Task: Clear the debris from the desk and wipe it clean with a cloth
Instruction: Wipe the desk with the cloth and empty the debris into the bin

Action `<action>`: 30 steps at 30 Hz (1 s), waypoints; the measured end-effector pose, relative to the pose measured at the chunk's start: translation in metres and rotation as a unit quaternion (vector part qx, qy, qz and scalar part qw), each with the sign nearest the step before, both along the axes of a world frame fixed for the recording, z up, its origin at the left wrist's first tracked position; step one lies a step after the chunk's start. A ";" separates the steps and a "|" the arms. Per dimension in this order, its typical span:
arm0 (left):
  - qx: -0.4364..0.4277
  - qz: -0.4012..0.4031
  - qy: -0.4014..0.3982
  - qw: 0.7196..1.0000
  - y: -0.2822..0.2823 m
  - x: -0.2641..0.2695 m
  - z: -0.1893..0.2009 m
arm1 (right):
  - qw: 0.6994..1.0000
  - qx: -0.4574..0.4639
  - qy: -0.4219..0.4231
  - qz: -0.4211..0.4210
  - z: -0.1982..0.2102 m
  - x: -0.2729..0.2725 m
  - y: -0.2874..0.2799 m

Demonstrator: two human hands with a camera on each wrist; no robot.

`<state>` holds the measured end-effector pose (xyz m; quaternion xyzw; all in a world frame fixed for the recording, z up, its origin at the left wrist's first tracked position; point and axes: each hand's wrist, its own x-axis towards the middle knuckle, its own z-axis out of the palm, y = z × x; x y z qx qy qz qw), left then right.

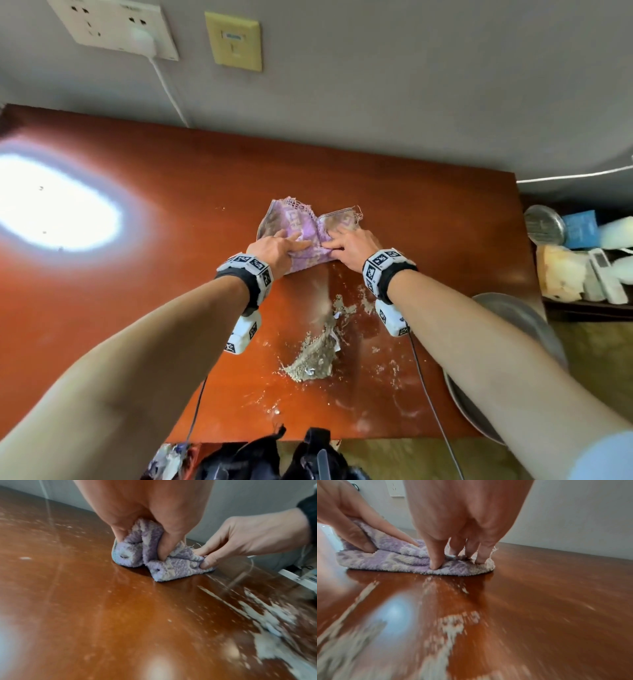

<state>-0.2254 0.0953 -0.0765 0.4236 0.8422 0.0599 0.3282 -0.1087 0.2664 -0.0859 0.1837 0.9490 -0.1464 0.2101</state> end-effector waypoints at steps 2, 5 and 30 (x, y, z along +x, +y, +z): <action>-0.002 -0.027 -0.004 1.000 0.006 0.018 -0.002 | 1.000 0.004 -0.006 -0.008 0.000 0.027 -0.001; -0.004 -0.054 -0.005 0.999 0.010 0.039 0.004 | 1.000 0.005 0.005 -0.025 -0.001 0.061 -0.011; 0.032 -0.092 0.040 0.994 -0.003 0.112 0.018 | 0.978 -0.144 0.055 -0.142 0.030 0.145 -0.032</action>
